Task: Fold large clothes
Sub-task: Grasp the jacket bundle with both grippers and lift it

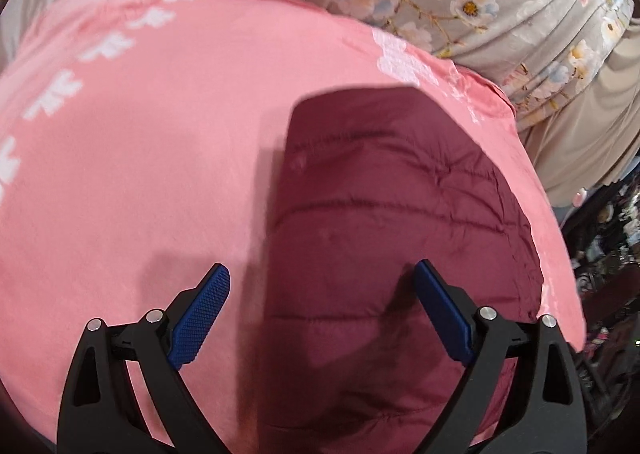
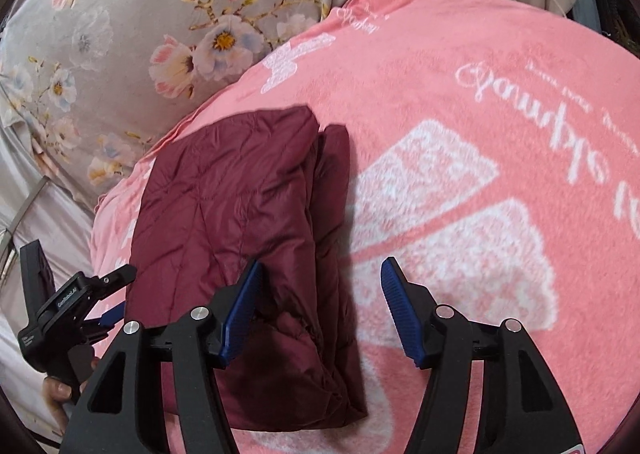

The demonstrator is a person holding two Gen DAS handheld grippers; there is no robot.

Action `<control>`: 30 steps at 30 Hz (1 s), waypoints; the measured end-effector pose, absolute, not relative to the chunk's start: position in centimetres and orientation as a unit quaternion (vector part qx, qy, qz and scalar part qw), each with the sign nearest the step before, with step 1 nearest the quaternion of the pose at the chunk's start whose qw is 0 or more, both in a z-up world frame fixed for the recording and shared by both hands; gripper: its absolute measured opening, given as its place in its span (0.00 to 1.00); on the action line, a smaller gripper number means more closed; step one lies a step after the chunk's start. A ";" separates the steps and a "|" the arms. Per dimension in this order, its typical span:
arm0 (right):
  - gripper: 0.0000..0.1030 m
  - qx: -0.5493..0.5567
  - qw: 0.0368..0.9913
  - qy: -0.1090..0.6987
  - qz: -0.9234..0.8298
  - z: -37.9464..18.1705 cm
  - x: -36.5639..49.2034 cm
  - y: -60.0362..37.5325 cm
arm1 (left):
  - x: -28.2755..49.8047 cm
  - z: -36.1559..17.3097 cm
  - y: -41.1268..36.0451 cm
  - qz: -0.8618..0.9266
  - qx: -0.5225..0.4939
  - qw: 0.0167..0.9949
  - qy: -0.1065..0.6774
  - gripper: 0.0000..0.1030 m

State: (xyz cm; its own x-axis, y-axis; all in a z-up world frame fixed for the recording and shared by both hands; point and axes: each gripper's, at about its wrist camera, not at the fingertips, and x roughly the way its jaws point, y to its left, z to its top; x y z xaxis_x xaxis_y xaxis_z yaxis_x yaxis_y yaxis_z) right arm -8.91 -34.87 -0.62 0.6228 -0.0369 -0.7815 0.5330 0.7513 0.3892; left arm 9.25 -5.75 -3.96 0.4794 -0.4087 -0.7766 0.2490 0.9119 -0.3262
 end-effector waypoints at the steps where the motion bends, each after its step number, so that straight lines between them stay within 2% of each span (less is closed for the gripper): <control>1: 0.59 0.311 0.844 0.404 -0.165 -1.0 -8.7 -34.7 | 9.3 -4.4 -5.9 -0.194 -0.086 0.853 0.478 0.88; 13: 0.68 0.342 0.835 0.406 -0.147 -3.8 -7.6 -34.7 | 10.8 -6.9 -7.8 -0.217 -0.111 0.830 0.502 0.96; 24: 0.70 0.344 0.844 0.396 -0.116 -4.6 -6.3 -34.6 | 10.8 -7.2 -9.2 -0.212 -0.073 0.843 0.489 0.96; 25: 0.68 0.344 0.844 0.395 -0.111 -4.7 -6.3 -34.6 | 10.8 -7.2 -9.4 -0.212 -0.070 0.844 0.487 0.96; 27: 0.55 0.357 0.843 0.392 -0.093 -4.8 -6.2 -34.7 | 10.8 -7.2 -9.6 -0.212 -0.064 0.846 0.485 0.96; 28: 0.51 0.368 0.840 0.390 -0.085 -4.9 -6.2 -34.8 | 10.7 -7.1 -9.6 -0.212 -0.063 0.847 0.484 0.95; 30: 0.38 0.377 0.839 0.386 -0.079 -4.8 -6.2 -34.9 | 10.6 -6.9 -9.7 -0.214 -0.061 0.847 0.482 0.90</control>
State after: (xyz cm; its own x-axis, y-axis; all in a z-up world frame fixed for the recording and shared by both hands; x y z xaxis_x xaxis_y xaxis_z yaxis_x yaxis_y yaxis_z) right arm -6.23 -34.90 -4.81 0.6900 0.1581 -0.7063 0.4229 0.7040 0.5706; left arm 10.64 -9.70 -6.89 0.4436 -0.4217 -0.7908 0.3033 0.9009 -0.3103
